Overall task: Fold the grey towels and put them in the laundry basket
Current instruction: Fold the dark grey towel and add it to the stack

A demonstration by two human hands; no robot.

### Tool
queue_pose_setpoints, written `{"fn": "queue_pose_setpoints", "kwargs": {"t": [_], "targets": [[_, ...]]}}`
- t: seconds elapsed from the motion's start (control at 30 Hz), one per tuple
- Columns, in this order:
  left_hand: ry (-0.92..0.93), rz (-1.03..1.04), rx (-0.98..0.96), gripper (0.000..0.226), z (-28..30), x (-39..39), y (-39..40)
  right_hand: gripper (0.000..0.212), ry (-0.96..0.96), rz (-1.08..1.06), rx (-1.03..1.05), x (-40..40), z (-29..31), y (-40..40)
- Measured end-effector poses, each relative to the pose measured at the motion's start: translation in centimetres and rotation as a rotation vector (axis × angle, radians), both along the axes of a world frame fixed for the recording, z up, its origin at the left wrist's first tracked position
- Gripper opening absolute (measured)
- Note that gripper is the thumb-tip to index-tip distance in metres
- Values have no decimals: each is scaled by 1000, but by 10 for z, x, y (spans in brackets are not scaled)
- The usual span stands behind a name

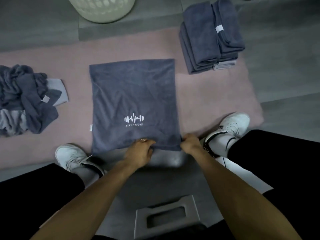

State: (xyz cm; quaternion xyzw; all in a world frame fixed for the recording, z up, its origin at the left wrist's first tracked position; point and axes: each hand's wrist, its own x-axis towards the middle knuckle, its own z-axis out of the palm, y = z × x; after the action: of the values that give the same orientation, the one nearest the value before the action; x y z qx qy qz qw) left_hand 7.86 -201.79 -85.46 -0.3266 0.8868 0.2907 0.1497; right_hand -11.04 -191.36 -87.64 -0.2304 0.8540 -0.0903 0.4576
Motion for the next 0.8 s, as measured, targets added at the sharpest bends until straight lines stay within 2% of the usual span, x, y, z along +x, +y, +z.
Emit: {"fn": "queue_pose_setpoints", "kwargs": {"t": [0.1,0.23,0.3,0.37,0.43,0.5,0.6,0.8], "targets": [[-52,-29,11,34,-2,-7,4,23,-134,-76,52,1,-14,0],[92,-53,-46,32,-11,-32,9,4,-292,-299,-87,-1,-18,7],[107,-69,-14,33,-20,-48,13,18,-358,-430,-134,-4,-11,12],[118,4,85,36,-27,-60,17,27,-437,-532,-189,-6,-2,17],[169,104,165,28,-33,-69,21,30,-516,-601,-237,-7,5,19],[227,183,158,22,-37,-73,24,32,-543,-637,-256,-9,9,19],[367,295,94,29,-36,-64,26,26,-624,-725,-269,-12,7,19],[541,270,51,32,-27,-50,24,15,-761,-850,-352,-15,11,11]]}}
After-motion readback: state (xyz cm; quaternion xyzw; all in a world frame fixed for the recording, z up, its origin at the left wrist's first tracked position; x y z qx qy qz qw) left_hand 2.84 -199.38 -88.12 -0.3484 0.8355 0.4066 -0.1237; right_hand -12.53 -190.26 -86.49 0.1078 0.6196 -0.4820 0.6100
